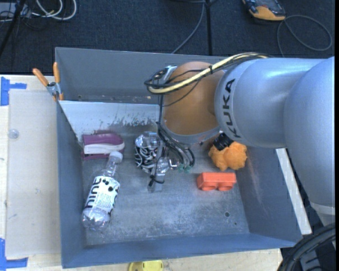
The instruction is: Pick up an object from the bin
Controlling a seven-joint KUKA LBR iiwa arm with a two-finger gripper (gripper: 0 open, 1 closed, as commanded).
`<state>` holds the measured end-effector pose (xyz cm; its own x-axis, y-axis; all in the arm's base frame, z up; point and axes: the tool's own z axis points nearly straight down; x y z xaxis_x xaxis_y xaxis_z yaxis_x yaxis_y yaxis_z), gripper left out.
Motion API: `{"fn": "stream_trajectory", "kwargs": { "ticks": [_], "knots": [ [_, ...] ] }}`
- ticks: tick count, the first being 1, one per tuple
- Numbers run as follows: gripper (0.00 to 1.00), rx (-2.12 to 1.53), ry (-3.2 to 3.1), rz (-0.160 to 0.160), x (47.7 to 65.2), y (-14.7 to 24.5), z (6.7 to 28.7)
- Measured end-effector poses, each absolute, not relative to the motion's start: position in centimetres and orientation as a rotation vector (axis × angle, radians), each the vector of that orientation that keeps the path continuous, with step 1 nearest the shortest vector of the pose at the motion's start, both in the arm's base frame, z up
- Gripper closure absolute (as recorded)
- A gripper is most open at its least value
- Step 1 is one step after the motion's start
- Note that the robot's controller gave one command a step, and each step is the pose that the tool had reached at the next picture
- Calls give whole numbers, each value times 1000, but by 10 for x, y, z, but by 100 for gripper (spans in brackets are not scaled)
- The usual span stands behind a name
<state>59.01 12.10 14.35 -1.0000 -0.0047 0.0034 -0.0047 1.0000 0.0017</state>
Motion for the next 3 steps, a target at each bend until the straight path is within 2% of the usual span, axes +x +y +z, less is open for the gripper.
{"fn": "stream_trajectory", "kwargs": {
  "ticks": [1,2,3],
  "knots": [
    [0,4,-3144,-3,592,120,148],
    [0,-48,-3156,-16,618,93,118],
    [0,-57,-3162,-10,610,72,103]
  ]
}}
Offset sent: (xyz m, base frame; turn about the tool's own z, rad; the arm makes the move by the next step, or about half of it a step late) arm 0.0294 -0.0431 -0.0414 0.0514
